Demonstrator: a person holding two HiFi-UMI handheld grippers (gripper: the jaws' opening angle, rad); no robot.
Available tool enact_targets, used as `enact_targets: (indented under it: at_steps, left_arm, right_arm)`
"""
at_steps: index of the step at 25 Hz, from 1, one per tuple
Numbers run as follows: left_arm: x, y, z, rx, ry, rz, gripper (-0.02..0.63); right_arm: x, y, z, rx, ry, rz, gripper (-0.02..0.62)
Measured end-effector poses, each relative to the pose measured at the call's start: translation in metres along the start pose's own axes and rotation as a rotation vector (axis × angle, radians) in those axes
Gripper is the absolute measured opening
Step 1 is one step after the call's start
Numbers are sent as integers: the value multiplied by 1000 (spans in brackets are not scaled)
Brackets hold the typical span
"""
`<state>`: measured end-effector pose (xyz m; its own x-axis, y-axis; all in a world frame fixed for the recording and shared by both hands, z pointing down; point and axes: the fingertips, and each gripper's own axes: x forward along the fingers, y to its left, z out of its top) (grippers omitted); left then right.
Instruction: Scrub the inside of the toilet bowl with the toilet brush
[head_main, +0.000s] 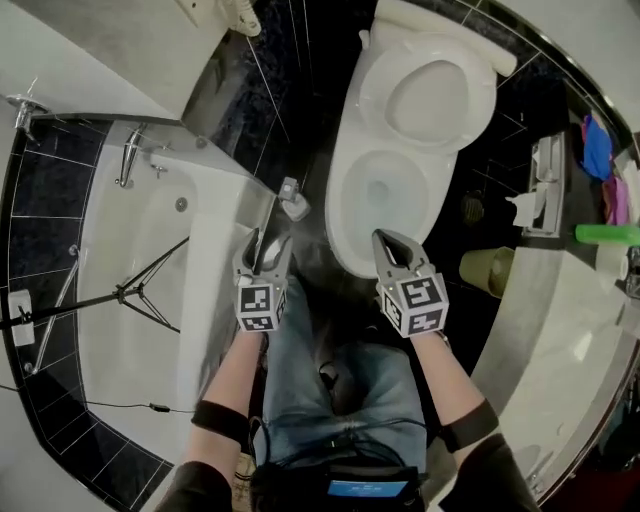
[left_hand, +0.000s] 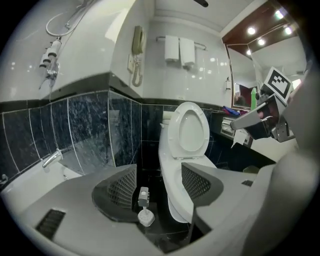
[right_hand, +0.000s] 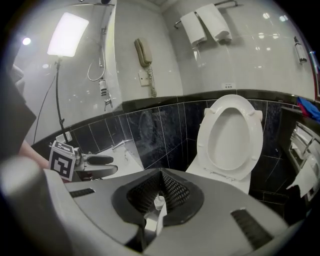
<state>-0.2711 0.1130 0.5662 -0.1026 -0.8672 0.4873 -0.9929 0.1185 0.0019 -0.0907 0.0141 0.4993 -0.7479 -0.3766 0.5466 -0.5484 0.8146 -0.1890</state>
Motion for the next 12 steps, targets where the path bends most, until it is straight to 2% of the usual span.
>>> enact_targets:
  at_steps: [4,12]
  left_arm:
    - [48,10,-36,28,-14,-54,313]
    - [133,32,-129,65,-27,-75,390]
  right_arm:
    - [53,-2,-30,-10,-1,11,3]
    - [128,-17,-74,22,-62,9,3]
